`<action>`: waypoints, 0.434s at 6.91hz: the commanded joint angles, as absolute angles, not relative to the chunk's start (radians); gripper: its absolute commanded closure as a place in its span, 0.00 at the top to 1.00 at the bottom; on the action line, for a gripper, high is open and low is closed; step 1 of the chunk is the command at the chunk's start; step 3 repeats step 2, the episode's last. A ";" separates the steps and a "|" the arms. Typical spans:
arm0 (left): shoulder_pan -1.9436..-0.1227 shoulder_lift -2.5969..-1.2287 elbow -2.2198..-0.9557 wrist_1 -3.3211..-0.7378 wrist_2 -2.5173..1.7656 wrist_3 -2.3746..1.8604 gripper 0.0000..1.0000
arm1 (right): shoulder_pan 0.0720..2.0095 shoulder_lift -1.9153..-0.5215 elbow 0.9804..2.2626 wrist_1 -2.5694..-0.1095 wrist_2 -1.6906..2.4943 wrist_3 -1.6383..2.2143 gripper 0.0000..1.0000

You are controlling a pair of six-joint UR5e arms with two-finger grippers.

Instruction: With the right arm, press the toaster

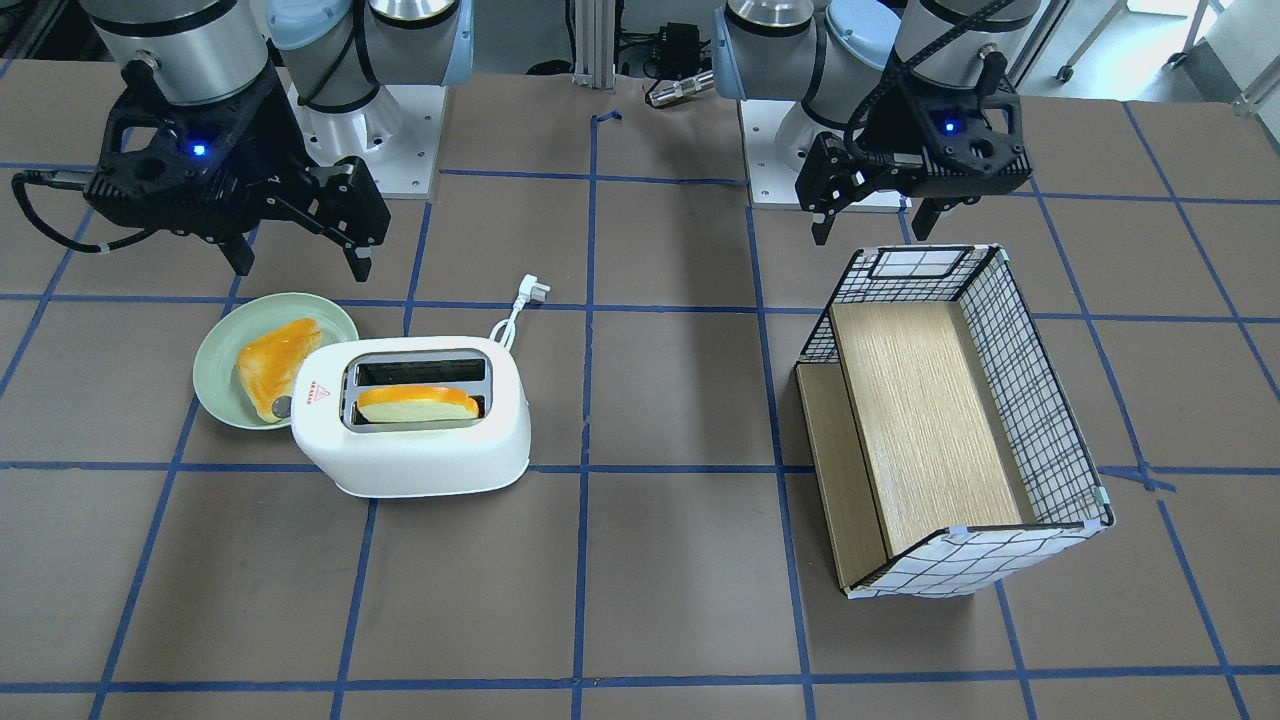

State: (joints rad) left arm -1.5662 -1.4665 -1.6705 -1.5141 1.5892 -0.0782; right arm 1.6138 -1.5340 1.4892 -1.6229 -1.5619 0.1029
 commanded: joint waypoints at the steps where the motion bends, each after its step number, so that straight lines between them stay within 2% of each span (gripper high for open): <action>1: -1.566 -1.466 -1.671 -1.514 1.589 -0.078 1.00 | 1.614 -1.534 1.486 -1.623 -1.562 0.104 1.00; 3: -1.566 -1.466 -1.671 -1.514 1.589 -0.078 1.00 | 1.614 -1.534 1.486 -1.621 -1.563 0.103 1.00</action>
